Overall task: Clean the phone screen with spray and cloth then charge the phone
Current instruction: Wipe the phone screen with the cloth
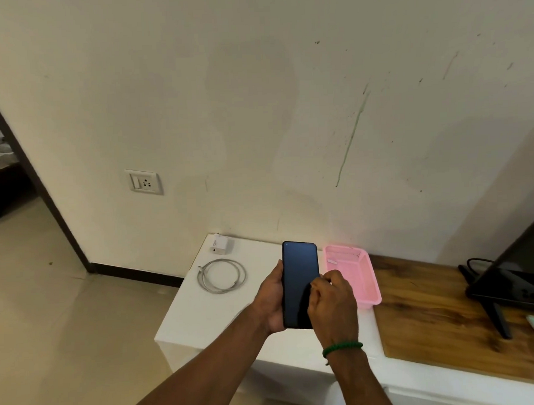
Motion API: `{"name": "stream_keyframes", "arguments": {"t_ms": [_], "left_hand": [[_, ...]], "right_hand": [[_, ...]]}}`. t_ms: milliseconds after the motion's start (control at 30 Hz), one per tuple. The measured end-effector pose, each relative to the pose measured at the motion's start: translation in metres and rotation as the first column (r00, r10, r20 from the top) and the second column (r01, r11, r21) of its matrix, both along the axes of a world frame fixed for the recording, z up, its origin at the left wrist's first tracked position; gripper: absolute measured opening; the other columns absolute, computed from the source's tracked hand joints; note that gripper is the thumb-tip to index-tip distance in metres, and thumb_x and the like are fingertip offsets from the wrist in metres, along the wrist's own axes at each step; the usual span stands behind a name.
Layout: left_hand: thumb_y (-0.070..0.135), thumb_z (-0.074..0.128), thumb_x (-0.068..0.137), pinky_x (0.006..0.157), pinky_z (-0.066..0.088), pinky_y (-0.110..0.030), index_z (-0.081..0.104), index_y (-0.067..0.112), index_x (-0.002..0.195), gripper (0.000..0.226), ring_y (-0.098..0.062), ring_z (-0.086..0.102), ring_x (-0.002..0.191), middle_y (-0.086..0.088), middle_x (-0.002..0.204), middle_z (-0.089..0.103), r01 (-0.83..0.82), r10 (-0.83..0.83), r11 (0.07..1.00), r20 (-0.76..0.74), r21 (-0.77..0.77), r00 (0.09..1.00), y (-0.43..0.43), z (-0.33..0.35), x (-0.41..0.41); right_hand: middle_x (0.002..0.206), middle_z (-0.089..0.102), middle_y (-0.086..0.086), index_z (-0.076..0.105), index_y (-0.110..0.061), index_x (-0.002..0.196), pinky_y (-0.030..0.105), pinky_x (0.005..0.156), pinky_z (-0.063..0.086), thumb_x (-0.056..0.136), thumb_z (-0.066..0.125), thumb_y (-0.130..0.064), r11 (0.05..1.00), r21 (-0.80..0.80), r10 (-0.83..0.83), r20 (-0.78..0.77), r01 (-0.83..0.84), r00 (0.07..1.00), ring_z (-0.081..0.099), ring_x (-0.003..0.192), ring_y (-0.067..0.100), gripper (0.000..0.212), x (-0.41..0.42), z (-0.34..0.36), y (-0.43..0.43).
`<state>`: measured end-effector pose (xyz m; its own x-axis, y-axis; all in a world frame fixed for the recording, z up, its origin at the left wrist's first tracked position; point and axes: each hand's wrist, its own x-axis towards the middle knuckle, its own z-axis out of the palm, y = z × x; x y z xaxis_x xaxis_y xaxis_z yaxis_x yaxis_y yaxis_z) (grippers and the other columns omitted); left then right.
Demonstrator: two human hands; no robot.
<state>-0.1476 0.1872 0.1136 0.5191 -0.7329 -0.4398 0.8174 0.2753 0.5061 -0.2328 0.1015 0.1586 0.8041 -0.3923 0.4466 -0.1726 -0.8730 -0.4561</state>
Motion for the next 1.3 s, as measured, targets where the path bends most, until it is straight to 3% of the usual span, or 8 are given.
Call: {"name": "stream_keyframes", "arguments": {"t_ms": [133, 467, 533, 633, 700, 767, 1000, 1300], "left_hand": [[0.071, 0.031, 0.089, 0.1, 0.042, -0.046, 0.069, 0.014, 0.113, 0.073, -0.03, 0.064, 0.095, -0.012, 0.116, 0.066, 0.005, -0.005, 1.0, 0.0, -0.017, 1.0, 0.0, 0.0, -0.002], [0.066, 0.04, 0.089, 0.079, 0.054, -0.036, 0.076, 0.015, 0.102, 0.064, -0.026, 0.069, 0.084, -0.01, 0.102, 0.072, -0.032, 0.032, 0.999, 0.006, 0.011, 0.999, 0.0, 0.005, -0.002], [0.063, 0.046, 0.086, 0.085, 0.052, -0.037, 0.073, 0.013, 0.109, 0.061, -0.025, 0.067, 0.092, -0.01, 0.107, 0.07, -0.034, 0.034, 0.999, 0.013, -0.002, 0.999, 0.0, 0.007, -0.003], [0.059, 0.041, 0.091, 0.104, 0.04, -0.04, 0.054, 0.006, 0.135, 0.07, -0.029, 0.055, 0.111, -0.015, 0.121, 0.059, -0.035, 0.036, 0.996, 0.019, -0.082, 0.999, 0.0, 0.009, -0.006], [0.057, 0.041, 0.09, 0.096, 0.043, -0.039, 0.05, 0.002, 0.136, 0.072, -0.029, 0.056, 0.105, -0.016, 0.115, 0.06, -0.025, 0.029, 0.992, 0.032, -0.123, 0.999, 0.0, 0.011, -0.007], [0.056, 0.044, 0.088, 0.09, 0.045, -0.039, 0.051, 0.002, 0.132, 0.07, -0.029, 0.056, 0.101, -0.016, 0.112, 0.06, -0.017, 0.023, 0.99, 0.04, -0.139, 0.999, 0.001, 0.013, -0.008], [0.057, 0.031, 0.097, 0.09, 0.042, -0.041, 0.045, 0.002, 0.139, 0.071, -0.031, 0.057, 0.099, -0.018, 0.113, 0.058, -0.019, 0.024, 0.989, 0.033, -0.145, 0.999, 0.0, 0.015, -0.008], [0.058, 0.024, 0.098, 0.087, 0.046, -0.045, 0.052, 0.004, 0.133, 0.071, -0.032, 0.061, 0.096, -0.019, 0.112, 0.062, -0.048, 0.057, 0.991, 0.075, -0.128, 0.996, 0.001, 0.011, -0.002]], "right_hand": [[0.078, 0.064, 0.015, 0.066, 0.0, 0.074, 0.033, 0.061, 0.057, 0.076, 0.071, -0.002, 1.0, 0.017, -0.019, -0.003, 0.019, 1.0, 0.06, 0.063, 0.026, 0.006, -0.001, -0.003, -0.002], [0.075, 0.062, 0.014, 0.064, -0.002, 0.067, 0.03, 0.054, 0.052, 0.072, 0.071, 0.002, 0.999, -0.027, 0.029, -0.024, -0.029, 0.999, 0.057, 0.061, 0.024, 0.01, 0.001, 0.006, 0.014], [0.075, 0.063, 0.014, 0.065, -0.001, 0.067, 0.03, 0.057, 0.053, 0.073, 0.072, 0.0, 0.998, -0.039, 0.048, -0.03, -0.049, 0.998, 0.059, 0.062, 0.024, 0.009, 0.001, 0.006, 0.022], [0.077, 0.064, 0.014, 0.067, -0.001, 0.071, 0.034, 0.067, 0.058, 0.073, 0.073, -0.002, 0.994, -0.056, 0.089, -0.053, -0.092, 0.995, 0.062, 0.068, 0.026, 0.006, -0.001, 0.004, 0.034], [0.082, 0.066, 0.014, 0.069, -0.001, 0.077, 0.035, 0.07, 0.059, 0.074, 0.074, -0.007, 0.995, -0.033, 0.087, -0.073, -0.09, 0.993, 0.064, 0.072, 0.026, 0.008, -0.003, 0.005, 0.041], [0.077, 0.067, 0.013, 0.07, -0.002, 0.073, 0.035, 0.064, 0.06, 0.067, 0.08, -0.007, 0.994, -0.047, 0.091, -0.062, -0.094, 0.994, 0.065, 0.067, 0.026, 0.013, -0.004, 0.004, 0.045], [0.074, 0.067, 0.011, 0.07, -0.004, 0.071, 0.033, 0.061, 0.06, 0.063, 0.083, -0.006, 0.995, -0.062, 0.082, -0.017, -0.083, 0.996, 0.065, 0.062, 0.023, 0.016, -0.007, 0.002, 0.046], [0.072, 0.067, 0.005, 0.07, -0.009, 0.069, 0.026, 0.062, 0.058, 0.06, 0.084, -0.007, 0.993, -0.058, 0.104, -0.004, -0.104, 0.995, 0.064, 0.061, 0.018, 0.016, -0.021, -0.013, 0.048]]}}
